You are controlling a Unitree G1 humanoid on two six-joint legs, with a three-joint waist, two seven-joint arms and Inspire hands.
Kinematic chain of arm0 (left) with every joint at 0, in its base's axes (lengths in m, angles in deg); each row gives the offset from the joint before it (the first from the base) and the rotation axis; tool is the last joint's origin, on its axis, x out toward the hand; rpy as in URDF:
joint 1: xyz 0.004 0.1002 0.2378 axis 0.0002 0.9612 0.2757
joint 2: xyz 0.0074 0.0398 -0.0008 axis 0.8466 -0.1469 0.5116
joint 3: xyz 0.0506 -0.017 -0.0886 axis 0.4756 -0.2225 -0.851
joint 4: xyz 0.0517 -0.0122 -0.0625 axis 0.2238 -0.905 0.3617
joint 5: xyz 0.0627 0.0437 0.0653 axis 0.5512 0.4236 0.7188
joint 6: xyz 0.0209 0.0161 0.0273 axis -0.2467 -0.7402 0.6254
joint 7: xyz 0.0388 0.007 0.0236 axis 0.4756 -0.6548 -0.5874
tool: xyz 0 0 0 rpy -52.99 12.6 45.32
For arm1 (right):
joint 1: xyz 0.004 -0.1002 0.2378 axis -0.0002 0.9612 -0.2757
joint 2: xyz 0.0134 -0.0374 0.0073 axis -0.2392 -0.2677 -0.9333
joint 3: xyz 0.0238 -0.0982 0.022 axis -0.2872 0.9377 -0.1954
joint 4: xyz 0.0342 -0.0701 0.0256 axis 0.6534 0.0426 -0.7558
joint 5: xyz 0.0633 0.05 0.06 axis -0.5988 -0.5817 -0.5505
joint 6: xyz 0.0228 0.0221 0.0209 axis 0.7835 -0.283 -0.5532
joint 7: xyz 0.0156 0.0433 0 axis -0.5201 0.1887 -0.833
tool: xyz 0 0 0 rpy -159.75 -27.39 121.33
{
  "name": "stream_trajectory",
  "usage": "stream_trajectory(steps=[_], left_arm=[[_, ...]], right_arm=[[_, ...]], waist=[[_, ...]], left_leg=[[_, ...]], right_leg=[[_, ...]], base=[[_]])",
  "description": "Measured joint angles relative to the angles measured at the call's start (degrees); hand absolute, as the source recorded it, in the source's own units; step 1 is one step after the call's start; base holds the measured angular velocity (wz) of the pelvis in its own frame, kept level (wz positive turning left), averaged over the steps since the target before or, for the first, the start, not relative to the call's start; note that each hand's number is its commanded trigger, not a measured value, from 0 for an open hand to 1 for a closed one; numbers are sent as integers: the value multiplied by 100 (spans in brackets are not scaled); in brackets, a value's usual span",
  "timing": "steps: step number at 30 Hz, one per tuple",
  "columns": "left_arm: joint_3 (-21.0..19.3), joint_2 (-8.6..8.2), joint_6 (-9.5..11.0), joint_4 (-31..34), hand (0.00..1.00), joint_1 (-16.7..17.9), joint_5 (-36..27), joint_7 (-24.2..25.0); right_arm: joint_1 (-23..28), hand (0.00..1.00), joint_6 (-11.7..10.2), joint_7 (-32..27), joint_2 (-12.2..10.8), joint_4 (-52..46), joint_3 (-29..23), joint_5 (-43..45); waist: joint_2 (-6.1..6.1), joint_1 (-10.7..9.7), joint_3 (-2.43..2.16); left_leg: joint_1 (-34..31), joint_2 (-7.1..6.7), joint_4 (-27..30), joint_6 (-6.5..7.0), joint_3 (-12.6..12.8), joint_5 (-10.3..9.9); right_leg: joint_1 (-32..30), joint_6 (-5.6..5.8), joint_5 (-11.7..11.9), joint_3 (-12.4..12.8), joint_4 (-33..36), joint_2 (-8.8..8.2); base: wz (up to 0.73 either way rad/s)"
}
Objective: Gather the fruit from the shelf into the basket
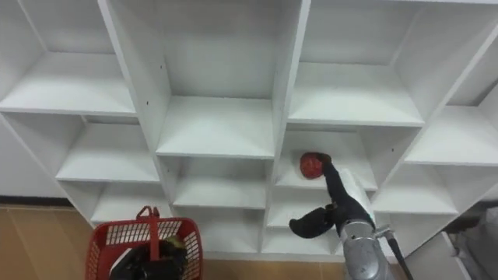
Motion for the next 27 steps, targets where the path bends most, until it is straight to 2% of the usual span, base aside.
stream_trajectory(steps=[4,8,13,19,23,27], left_arm=[[-102,1,68,-77,100,2,-1,-74],[-107,18,87,-168,100,31,0,-84],[-240,10,100,-172,100,24,-80,-76],[-257,16,204,-326,100,12,-130,-127],[-261,19,207,-395,100,16,-129,-192],[-261,19,216,-458,100,14,-113,-221]], right_arm=[[-7,0,-62,-6,2,-31,5,76],[-8,0,-113,-9,154,-31,-122,108],[-35,0,-153,-110,194,-30,-410,120],[-36,0,-160,-315,228,-29,-424,124],[-38,0,-174,-454,228,63,-413,-47],[-161,0,-216,-650,226,448,-333,-281]], waist=[[-43,23,-22],[-37,-71,-19],[-11,-125,-4],[29,-124,9],[39,-30,29],[14,87,21]], left_leg=[[0,46,5,-1,172,-15],[-7,65,-3,-15,211,-48],[3,87,-27,-28,314,-70],[7,96,-37,-35,332,-92],[-12,98,-45,-35,333,-91],[-123,100,-64,-38,326,-94]], right_leg=[[-80,-18,28,107,27,24],[-104,-22,38,119,24,40],[-105,-23,38,159,22,62],[-115,-23,38,177,12,101],[-141,-24,39,192,11,99],[-255,-24,39,174,25,99]], base=[[-16],[-7],[-10],[-4],[0],[0]])
